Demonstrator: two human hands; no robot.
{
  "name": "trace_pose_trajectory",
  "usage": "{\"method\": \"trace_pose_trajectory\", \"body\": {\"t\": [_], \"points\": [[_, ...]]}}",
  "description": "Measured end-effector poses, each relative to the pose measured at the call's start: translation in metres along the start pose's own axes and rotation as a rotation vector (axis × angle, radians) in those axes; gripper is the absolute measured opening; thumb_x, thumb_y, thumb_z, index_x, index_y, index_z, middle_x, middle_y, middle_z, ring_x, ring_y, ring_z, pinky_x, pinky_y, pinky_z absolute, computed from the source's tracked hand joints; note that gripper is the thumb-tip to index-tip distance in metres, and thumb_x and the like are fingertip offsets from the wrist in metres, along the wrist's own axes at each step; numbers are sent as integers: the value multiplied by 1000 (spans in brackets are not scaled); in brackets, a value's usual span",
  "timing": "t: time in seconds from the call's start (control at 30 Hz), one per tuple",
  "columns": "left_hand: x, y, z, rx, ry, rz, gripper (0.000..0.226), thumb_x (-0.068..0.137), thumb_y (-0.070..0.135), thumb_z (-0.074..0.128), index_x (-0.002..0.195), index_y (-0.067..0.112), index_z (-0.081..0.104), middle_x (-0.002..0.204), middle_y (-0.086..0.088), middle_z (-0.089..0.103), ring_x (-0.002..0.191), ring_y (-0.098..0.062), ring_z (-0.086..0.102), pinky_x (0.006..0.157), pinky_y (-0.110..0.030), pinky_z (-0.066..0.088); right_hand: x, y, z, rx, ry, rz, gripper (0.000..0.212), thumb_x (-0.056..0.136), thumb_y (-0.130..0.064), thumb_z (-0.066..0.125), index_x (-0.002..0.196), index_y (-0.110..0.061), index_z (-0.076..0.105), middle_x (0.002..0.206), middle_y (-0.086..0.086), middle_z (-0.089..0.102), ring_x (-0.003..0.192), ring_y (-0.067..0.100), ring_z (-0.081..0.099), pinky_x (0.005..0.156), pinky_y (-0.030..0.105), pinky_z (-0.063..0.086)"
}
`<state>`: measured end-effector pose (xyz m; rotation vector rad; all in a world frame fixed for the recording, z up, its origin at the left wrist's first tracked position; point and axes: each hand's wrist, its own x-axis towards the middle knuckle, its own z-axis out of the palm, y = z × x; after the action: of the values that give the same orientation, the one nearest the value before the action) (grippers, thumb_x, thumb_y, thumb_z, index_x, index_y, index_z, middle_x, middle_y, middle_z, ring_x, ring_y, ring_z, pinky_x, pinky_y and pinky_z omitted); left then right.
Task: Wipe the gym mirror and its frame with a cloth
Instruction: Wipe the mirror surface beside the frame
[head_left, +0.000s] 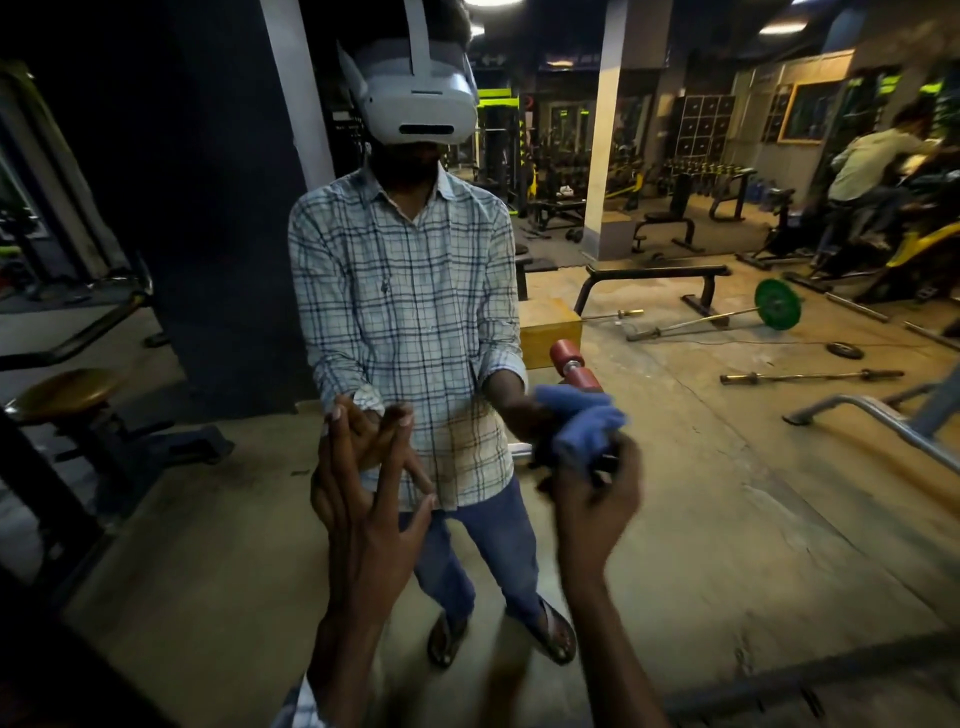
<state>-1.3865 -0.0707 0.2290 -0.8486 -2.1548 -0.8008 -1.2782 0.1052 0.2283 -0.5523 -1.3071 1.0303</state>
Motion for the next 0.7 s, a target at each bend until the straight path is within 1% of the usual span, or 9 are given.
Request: {"method": "trace_pose_trajectory", "body": {"t": [0.07, 0.13, 0.17, 0.23, 0.33, 0.43, 0.5, 0.6, 0.7], "points": [[0, 0, 0, -5, -1, 5, 91, 81, 39, 85, 159, 28, 39, 172, -19, 1, 158, -40, 9, 113, -63, 28, -28, -15, 16, -48, -418, -201, 24, 89, -5, 67, 109, -19, 64, 106, -9, 63, 93, 8, 62, 79, 15, 48], [0, 0, 0, 2, -6, 20, 82, 88, 52, 69, 160, 26, 38, 172, -19, 1, 158, -39, 8, 113, -62, 28, -47, -13, 24, -235, -684, -404, 32, 82, -6, 69, 113, -16, 65, 116, -4, 60, 97, 7, 59, 78, 18, 49], [0, -2, 0, 5, -5, 22, 83, 87, 52, 69, 160, 27, 37, 172, -19, 1, 159, -38, 7, 113, -63, 28, -49, -5, 21, -255, -701, -415, 35, 81, -4, 71, 113, -17, 65, 118, -5, 59, 99, 5, 59, 78, 24, 52], [1, -5, -2, 5, -10, 20, 94, 80, 42, 85, 159, 30, 37, 172, -19, 0, 159, -35, 4, 112, -64, 29, -47, 9, 7, -179, -575, -263, 36, 84, -2, 76, 112, -22, 65, 113, -8, 60, 98, 7, 63, 77, 33, 54], [1, -7, -5, 16, -26, 21, 104, 70, 32, 94, 158, 27, 41, 172, -18, 2, 158, -38, 9, 111, -63, 30, -31, 29, -19, -111, -104, 112, 24, 91, -17, 71, 103, -34, 60, 93, -4, 63, 85, 16, 66, 69, 43, 56], [0, -15, -8, 35, 5, 11, 103, 68, 33, 96, 156, 26, 44, 172, -21, 2, 157, -44, 11, 112, -66, 30, -13, 35, -25, -38, 214, 407, 35, 90, -3, 70, 97, -35, 57, 89, 0, 64, 90, 39, 66, 70, 36, 55], [1, -23, -12, 36, 33, 6, 107, 66, 35, 97, 157, 27, 40, 170, -25, 3, 157, -45, 8, 114, -66, 28, -13, 17, -11, 6, 135, 285, 30, 91, -5, 71, 107, -29, 61, 99, 0, 67, 97, 28, 67, 81, 39, 57], [3, -32, -18, 74, 35, 41, 115, 65, 36, 97, 160, 31, 32, 169, -28, 4, 158, -44, 4, 117, -62, 25, -15, -25, 19, -10, -240, -120, 31, 87, -2, 76, 110, -17, 62, 107, -11, 63, 99, 3, 61, 83, 18, 48], [4, -35, -23, 72, 29, 28, 117, 63, 36, 99, 159, 33, 32, 170, -26, 5, 158, -43, 6, 118, -58, 25, -2, -48, 33, -141, -545, -403, 20, 84, -8, 69, 103, -10, 63, 103, -2, 56, 88, 7, 53, 71, 24, 45]]}}
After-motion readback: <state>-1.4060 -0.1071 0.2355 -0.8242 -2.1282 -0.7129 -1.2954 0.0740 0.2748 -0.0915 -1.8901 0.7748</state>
